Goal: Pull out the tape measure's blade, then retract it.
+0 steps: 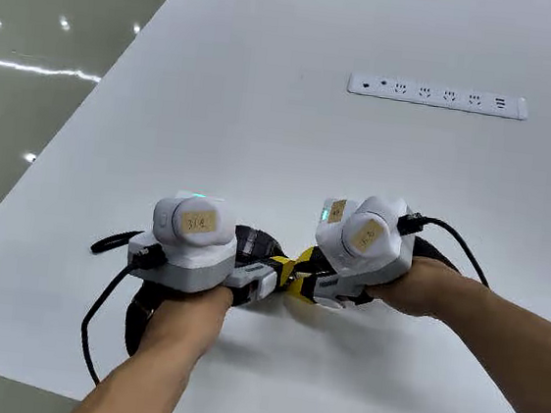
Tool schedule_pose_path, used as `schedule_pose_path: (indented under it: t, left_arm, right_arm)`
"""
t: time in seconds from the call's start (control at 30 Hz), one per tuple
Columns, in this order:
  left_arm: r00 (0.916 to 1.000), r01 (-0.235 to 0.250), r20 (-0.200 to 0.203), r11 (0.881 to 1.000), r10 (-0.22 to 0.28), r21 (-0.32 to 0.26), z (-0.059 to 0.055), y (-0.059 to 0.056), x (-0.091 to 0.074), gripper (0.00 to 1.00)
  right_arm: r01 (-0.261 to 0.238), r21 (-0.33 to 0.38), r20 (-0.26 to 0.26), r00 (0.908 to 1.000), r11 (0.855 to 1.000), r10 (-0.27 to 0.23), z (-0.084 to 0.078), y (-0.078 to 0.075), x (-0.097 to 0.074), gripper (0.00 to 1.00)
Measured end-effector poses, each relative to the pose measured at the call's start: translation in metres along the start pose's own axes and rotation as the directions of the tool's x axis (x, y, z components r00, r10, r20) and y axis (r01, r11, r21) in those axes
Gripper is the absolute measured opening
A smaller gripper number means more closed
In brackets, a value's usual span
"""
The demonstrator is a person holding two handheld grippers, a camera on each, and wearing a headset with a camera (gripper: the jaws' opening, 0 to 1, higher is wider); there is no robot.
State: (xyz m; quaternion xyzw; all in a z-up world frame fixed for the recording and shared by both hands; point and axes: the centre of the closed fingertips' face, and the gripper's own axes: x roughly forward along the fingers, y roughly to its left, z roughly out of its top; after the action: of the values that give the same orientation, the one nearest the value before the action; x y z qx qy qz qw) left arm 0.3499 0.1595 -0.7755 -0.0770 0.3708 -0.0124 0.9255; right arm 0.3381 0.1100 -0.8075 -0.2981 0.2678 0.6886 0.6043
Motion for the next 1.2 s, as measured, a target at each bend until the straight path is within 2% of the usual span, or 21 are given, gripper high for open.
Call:
schedule_pose_path:
  t: [0.27,0.73,1.2]
  left_arm:
    - [0.9999,0.012,-0.005,0.999,-0.012,-0.037,-0.002,0.001,0.001,0.6]
    - [0.9996,0.012,-0.026,1.0,-0.012,-0.028,-0.003,0.004,-0.003,0.63]
    - [0.9995,0.026,-0.018,1.0,-0.026,0.003,0.002,0.005,-0.01,0.68]
  right_arm:
    - [0.001,0.009,0.004,1.0,1.0,-0.001,0.0,0.0,-0.001,0.12]
    - [0.011,0.006,-0.007,0.9999,1.0,-0.011,-0.003,0.001,-0.009,0.18]
    - [0.041,0.031,-0.007,0.9991,0.999,-0.041,-0.015,0.003,-0.028,0.24]
